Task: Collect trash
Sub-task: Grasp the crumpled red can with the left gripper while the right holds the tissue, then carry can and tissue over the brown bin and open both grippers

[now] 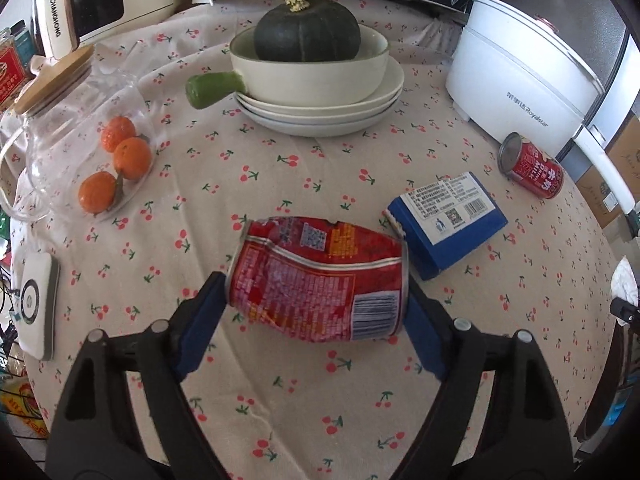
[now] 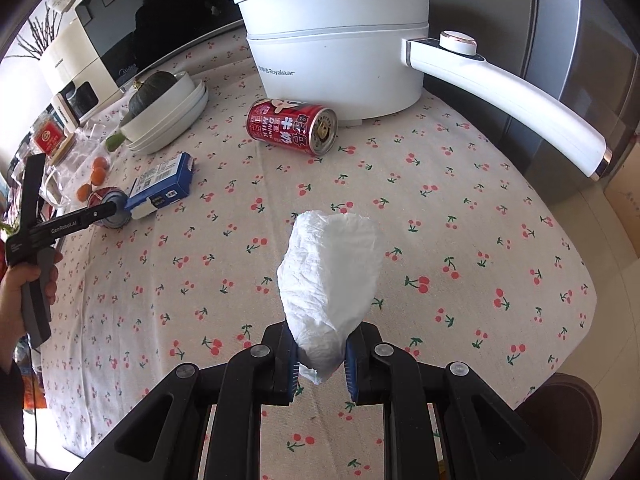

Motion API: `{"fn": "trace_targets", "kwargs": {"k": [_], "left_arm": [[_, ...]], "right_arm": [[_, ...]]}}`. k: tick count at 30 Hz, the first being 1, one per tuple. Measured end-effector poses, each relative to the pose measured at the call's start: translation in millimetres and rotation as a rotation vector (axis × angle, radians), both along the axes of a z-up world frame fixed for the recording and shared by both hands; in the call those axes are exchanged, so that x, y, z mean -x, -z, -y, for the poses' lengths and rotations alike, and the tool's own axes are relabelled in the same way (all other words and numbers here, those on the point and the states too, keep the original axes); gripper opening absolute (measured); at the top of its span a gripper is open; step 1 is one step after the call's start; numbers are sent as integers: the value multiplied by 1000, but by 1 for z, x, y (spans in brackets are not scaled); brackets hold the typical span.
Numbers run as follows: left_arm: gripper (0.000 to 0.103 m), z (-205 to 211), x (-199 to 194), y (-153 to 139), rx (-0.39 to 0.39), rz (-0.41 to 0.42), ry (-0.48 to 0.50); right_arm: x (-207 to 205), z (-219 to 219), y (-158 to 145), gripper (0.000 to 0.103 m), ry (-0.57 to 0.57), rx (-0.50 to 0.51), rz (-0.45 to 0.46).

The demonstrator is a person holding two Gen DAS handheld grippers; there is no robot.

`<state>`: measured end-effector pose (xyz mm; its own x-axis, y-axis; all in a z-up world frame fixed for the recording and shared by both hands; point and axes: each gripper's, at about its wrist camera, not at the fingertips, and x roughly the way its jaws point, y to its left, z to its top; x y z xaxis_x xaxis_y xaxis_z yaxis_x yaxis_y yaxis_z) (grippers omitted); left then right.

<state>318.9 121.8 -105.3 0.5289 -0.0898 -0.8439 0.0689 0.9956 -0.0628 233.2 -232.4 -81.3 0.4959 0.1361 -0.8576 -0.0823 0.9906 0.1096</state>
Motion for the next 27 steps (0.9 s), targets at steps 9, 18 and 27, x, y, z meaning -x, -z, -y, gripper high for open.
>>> {"fn": "trace_targets", "kwargs": {"k": [9, 18, 27], "left_arm": [[84, 2, 88, -35, 59, 9, -31], [84, 38, 159, -58, 123, 21, 13], [84, 92, 184, -56, 132, 3, 119]], "right_arm": [[51, -11, -38, 19, -9, -6, 48], [118, -9, -59, 19, 7, -21, 56], [162, 26, -45, 19, 90, -102, 5]]}}
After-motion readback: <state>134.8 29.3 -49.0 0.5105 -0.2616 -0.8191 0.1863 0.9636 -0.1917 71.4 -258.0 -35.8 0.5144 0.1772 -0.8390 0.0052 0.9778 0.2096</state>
